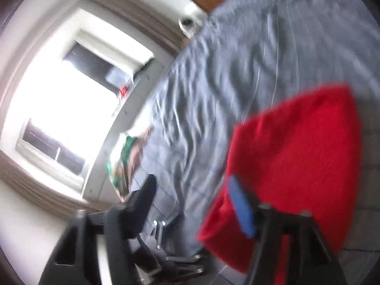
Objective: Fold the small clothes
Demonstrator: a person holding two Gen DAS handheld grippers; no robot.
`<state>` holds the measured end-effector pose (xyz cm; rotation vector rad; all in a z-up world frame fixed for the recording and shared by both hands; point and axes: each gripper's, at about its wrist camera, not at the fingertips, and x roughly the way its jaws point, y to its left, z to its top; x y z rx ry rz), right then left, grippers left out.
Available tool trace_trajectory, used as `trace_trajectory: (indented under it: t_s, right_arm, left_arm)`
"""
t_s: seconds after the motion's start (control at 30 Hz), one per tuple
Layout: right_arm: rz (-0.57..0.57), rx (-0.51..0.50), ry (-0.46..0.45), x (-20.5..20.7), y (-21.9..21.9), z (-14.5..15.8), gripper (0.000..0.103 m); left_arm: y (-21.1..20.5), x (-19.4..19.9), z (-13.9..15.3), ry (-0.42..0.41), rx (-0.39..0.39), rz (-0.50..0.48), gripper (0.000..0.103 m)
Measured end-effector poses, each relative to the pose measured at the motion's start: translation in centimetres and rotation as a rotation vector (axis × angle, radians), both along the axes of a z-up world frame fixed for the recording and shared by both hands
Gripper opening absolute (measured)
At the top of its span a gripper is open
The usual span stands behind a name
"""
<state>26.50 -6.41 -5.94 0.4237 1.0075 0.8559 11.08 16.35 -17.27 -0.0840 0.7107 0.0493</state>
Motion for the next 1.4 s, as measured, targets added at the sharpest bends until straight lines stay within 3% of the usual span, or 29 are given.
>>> trace_trajectory:
  t_s: [0.1,0.13,0.17,0.23,0.37,0.47,0.6,0.67,0.77,0.83,0.97,1.1,1.13,1.23,1.3,1.4]
  right_arm:
    - [0.011,-0.206,-0.09,-1.6,-0.7,0.0,0.065]
    - [0.045,-0.269,-0.119,-2.5,-0.3,-0.5,0.055]
    - [0.099,-0.308,-0.134,-3.4,0.4,-1.3,0.042]
    - [0.197,-0.33,-0.136,-5.0,2.5,-2.9,0.033]
    - [0.274,-0.448,-0.219,-6.7,8.5,-7.9,0.023]
    - [0.239,-0.432,-0.178,-6.4,9.1,-10.2,0.021]
    - [0.212,-0.359,-0.186,-7.2,6.3,-7.1,0.022]
    - [0.169,-0.31,-0.229,-7.8,3.7,-4.5,0.027]
    - [0.086,-0.303,-0.25,-7.4,0.5,-3.2,0.038]
    - [0.056,-0.332,-0.227,-6.7,-0.8,-4.3,0.038]
    - [0.029,-0.325,-0.101,-5.9,-2.3,-9.2,0.038]
    - [-0.025,-0.209,-0.116,-7.3,-4.4,-8.1,0.038]
    - [-0.032,-0.194,-0.131,-7.7,-4.7,-7.6,0.043]
    - [-0.068,-0.207,-0.216,-9.2,-6.3,-5.9,0.077]
    - [-0.096,-0.224,-0.26,-9.9,-7.5,-5.2,0.081]
    - [-0.134,-0.237,-0.246,-10.1,-10.0,-5.7,0.081]
  left_arm:
    - [0.0,0.1,0.0,-0.001,-0.001,0.0,0.103]
    - [0.0,0.1,0.0,-0.002,0.0,0.0,0.103]
    - [0.0,0.1,0.0,-0.002,0.002,0.0,0.103]
    - [-0.1,0.2,0.1,0.0,0.007,0.002,0.103]
    - [-0.1,0.3,0.0,0.002,0.007,0.001,0.103]
    - [-0.2,0.3,-0.1,0.004,0.012,0.001,0.103]
    - [-0.2,0.4,-0.1,-0.002,0.01,0.001,0.103]
    - [-0.2,0.4,-0.1,-0.001,0.013,0.002,0.103]
    - [-0.2,0.3,-0.1,-0.001,0.018,0.005,0.103]
    - [-0.2,0.3,-0.1,-0.001,0.02,0.005,0.103]
    - [-0.2,0.3,-0.1,0.002,0.023,0.006,0.103]
    - [-0.2,0.3,-0.1,0.001,0.023,0.007,0.103]
    - [-0.2,0.3,-0.1,0.002,0.022,0.007,0.103]
    - [-0.2,0.4,-0.1,0.011,0.013,0.001,0.103]
    - [0.0,0.5,0.1,0.028,0.004,-0.011,0.103]
    - [0.3,0.6,0.6,0.075,-0.005,-0.033,0.103]
